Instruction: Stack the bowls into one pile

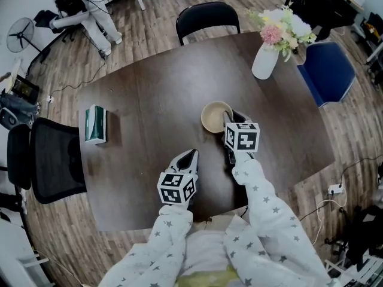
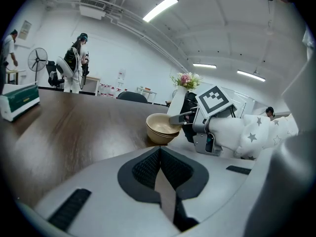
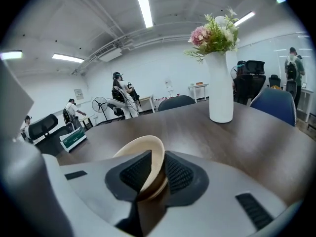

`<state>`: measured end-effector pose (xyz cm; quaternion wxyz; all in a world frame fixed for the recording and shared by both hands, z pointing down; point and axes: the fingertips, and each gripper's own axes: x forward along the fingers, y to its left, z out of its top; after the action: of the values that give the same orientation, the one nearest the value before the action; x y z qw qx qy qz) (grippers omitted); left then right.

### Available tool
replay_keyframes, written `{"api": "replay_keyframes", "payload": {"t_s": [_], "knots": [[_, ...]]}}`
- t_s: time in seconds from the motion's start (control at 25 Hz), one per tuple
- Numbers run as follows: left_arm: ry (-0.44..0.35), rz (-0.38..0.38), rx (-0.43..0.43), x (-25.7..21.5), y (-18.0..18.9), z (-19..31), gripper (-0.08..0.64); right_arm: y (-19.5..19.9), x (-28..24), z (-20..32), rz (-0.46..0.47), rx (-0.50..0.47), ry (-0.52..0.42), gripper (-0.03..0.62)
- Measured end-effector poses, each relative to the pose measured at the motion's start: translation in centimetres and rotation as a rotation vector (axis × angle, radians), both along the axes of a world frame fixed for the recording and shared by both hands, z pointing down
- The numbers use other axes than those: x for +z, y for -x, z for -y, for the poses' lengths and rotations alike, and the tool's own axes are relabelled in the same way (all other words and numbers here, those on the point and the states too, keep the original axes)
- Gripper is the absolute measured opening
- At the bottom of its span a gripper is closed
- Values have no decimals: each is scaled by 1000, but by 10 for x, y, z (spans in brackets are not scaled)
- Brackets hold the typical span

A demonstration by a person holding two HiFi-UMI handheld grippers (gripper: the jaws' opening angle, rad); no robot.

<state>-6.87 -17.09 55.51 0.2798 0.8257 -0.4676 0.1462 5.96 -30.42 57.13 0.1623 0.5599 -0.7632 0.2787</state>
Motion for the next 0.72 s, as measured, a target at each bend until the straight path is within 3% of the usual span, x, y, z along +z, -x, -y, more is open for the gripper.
{"api": "replay_keyframes", "payload": {"t_s": [0.32,0.56,0.72], "knots": [[-17,4,-2,-6,-11,-2,26,-7,-5,-6,22,-16,-31,150],[-50,13,-24,-17,-12,-2,26,-11,-18,-15,83,-34,-65,145],[-97,25,-58,-31,-5,0,26,-18,-29,-30,68,-65,-103,74]]}}
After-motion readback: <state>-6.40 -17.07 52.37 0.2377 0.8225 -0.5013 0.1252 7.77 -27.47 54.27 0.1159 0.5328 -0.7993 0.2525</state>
